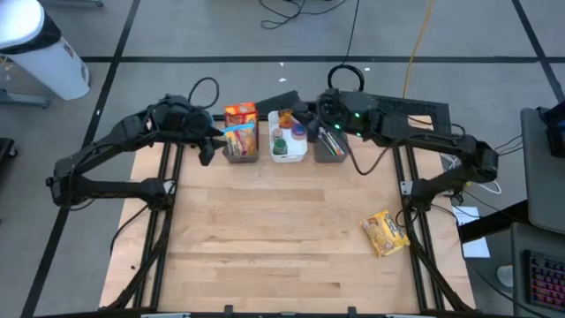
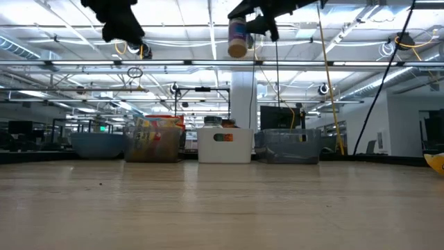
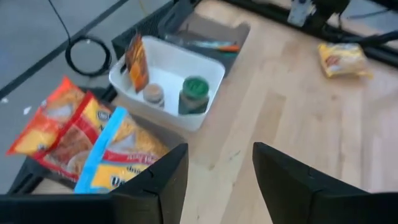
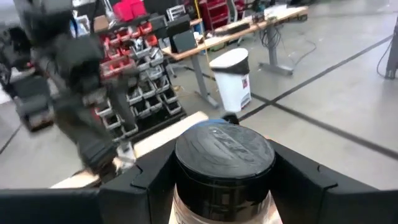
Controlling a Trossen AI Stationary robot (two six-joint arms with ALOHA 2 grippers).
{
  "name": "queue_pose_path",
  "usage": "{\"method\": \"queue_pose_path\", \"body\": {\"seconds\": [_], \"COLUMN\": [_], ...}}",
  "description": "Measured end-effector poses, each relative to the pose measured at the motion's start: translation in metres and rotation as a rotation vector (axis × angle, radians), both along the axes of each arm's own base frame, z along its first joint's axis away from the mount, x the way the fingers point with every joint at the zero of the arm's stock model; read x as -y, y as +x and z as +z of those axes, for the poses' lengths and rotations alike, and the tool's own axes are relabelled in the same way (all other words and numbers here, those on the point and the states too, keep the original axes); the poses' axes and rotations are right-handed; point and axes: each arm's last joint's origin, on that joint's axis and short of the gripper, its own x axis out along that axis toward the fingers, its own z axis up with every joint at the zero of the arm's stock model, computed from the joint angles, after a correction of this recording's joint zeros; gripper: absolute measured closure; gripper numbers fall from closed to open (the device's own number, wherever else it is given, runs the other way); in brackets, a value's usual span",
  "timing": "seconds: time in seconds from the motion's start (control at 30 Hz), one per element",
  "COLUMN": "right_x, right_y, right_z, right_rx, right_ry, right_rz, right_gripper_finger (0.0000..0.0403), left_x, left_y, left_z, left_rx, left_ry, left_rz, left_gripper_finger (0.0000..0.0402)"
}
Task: Pick & Place Food Item
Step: Put the black seasoning bottle into the white bin
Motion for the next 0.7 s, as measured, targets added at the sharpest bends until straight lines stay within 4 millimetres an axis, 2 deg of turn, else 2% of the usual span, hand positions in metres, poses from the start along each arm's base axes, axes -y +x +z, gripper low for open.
{"method": "queue_pose_path", "body": {"seconds": [0.17, 0.33, 0.57, 0.7], "right_x": [0.01, 0.017, 0.024, 0.029], "right_y": [0.026, 0.045, 0.053, 0.056], "right_z": [0.005, -0.003, -0.017, -0.022], "right_rx": [-0.028, -0.091, -0.189, -0.24], "right_ry": [-0.032, -0.03, -0.129, -0.18], "right_rz": [-0.02, -0.016, -0.123, -0.164], "right_gripper_finger": [0.0203, 0.0203, 0.0203, 0.0203], "left_x": [-0.003, -0.004, -0.002, -0.002], "left_y": [0.001, 0.002, 0.001, 0.005], "left_z": [-0.021, -0.041, -0.077, -0.089], "left_rx": [-0.061, -0.116, -0.196, -0.158], "left_ry": [-0.028, -0.063, -0.168, -0.236], "left_rz": [0.007, 0.007, 0.051, 0.096], "left_gripper_finger": [0.023, 0.0246, 0.0254, 0.0247]}}
